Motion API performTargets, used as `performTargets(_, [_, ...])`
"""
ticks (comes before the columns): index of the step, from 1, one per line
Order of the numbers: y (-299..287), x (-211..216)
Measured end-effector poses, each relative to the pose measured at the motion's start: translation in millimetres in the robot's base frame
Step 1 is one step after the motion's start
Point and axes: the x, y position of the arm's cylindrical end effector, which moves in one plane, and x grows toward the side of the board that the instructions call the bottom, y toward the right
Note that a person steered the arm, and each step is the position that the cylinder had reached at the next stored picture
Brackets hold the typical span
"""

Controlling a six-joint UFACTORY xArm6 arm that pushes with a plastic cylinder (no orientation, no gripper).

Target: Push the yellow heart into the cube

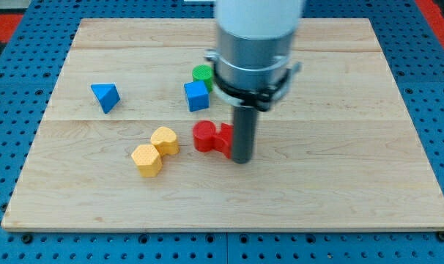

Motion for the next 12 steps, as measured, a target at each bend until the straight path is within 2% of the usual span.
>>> performTargets(1, [-26, -19])
performTargets(2, [-26, -45])
performTargets(3, [-27, -30])
performTargets(4, [-53, 32])
performTargets(5, [-110, 35])
performTargets(7, [-138, -11])
performTargets(8, [-142, -5])
performTargets(9, [-143, 41])
performTargets(10, [-120, 34])
performTargets(12, [-122, -19])
